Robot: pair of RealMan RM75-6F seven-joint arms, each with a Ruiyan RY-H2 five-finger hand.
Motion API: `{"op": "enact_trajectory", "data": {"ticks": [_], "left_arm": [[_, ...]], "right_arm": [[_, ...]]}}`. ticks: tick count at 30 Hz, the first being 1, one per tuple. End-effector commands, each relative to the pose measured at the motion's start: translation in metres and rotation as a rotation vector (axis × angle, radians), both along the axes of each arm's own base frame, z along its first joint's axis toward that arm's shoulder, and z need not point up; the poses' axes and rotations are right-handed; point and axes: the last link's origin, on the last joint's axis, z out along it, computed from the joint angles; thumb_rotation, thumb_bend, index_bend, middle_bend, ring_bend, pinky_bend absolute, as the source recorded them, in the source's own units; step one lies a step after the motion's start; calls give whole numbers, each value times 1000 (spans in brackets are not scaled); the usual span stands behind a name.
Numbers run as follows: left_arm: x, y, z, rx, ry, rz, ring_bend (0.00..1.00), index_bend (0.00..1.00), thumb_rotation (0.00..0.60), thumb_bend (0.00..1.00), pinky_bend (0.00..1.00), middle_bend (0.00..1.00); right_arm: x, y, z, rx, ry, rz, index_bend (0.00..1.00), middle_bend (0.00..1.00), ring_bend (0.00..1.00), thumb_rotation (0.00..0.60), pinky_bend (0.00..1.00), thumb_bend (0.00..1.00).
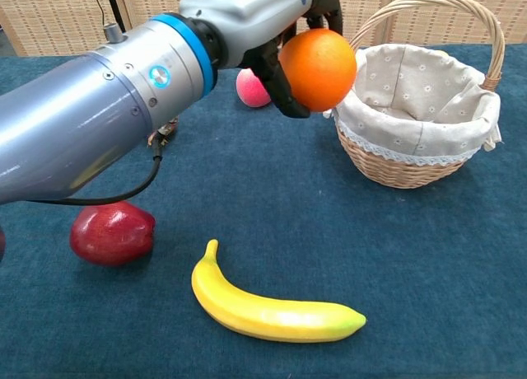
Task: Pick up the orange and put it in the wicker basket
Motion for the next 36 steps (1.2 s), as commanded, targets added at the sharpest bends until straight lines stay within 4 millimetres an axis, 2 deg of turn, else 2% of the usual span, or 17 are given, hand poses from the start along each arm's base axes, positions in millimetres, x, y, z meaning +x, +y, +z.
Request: {"op": "enact_trajectory", "data": {"ticks": [1,9,15,26,28,31,33,36], "left_arm": [[14,-5,-4,-17,0,-22,514,633,600,338,522,507],[37,-1,-9,-39,-4,-36,515,633,600,339,522,507],[62,13,-23,-71,0,-33,517,633,600,339,522,507],[74,35,-46,-94,18,2,497,618,600,339,522,498],[73,37,-49,-113,22,-4,442,555,600,316,493,439],[70,36,-49,-162,39,-9,265,340,600,209,324,241],[67,36,-47,-157,71,-23,125,170,600,135,172,90],[64,34,-43,-153,91,-24,10,38,600,98,24,1]], "right_arm": [[-1,1,1,-5,-1,-7,214,68,46,600,0,0],[-2,1,2,-6,-5,-11,215,68,47,600,0,0],[-5,-2,2,-5,-5,-25,219,68,47,600,0,0],[-10,-4,4,-6,-15,-40,219,69,48,600,0,0],[-10,-5,4,-3,-17,-41,219,69,49,600,0,0],[-10,-5,4,1,-18,-44,219,69,49,600,0,0],[-11,-5,4,4,-17,-46,219,69,49,600,0,0],[-10,-5,2,11,-17,-41,219,69,49,600,0,0]]}}
